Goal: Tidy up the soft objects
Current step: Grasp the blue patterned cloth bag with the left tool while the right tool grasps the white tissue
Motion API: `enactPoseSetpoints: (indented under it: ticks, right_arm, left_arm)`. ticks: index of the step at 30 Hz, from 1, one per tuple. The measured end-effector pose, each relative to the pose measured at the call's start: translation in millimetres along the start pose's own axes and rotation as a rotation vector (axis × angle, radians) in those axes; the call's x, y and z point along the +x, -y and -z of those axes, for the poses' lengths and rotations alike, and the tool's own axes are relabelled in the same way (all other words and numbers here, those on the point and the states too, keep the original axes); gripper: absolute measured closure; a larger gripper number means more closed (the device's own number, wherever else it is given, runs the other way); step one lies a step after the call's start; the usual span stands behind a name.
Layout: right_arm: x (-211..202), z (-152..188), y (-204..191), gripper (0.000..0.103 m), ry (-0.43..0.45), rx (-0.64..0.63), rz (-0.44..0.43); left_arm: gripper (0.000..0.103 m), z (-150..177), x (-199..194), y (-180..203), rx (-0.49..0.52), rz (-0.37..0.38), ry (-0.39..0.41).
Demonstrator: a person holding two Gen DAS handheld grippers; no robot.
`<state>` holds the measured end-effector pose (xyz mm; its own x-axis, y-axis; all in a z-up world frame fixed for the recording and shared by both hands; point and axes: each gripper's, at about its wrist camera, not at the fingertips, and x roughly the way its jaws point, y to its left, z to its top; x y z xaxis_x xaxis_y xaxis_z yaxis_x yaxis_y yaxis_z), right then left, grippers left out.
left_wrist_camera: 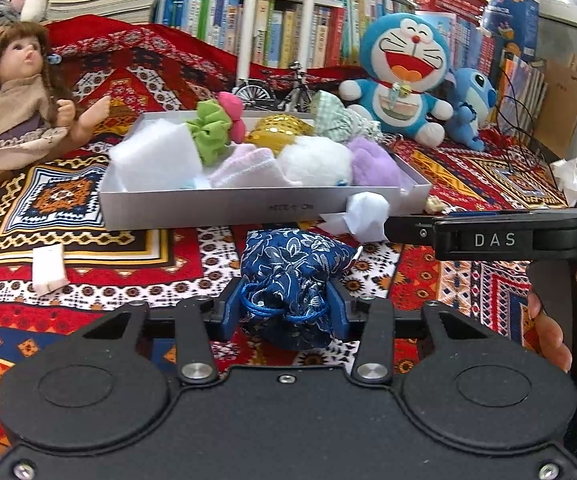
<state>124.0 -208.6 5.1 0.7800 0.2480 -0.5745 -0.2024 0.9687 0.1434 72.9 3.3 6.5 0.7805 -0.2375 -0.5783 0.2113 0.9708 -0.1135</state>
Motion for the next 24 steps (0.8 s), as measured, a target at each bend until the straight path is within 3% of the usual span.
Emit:
enactPoseSetpoints:
  ticks: [14, 17, 24]
  right_arm:
    - [16.9, -1.6, -21.4, 0.025, -0.043, -0.035, -0.019]
    - [18.3, -3.0, -24.9, 0.032, -0.043, -0.035, -0.024]
    - [19.3, -3.1, -36.2, 0.057, -0.039, -0.068, -0.009]
  left_arm:
    - [0.063, -5.4, -12.5, -27.5, -0.064, -0.074, 0.046]
    - [0.063, -7.3, -14.5, -30.7, -0.071, -0.082, 0.057]
    - [0.063, -10.7, -17.4, -33.6, -0.078, -0.092, 0.074]
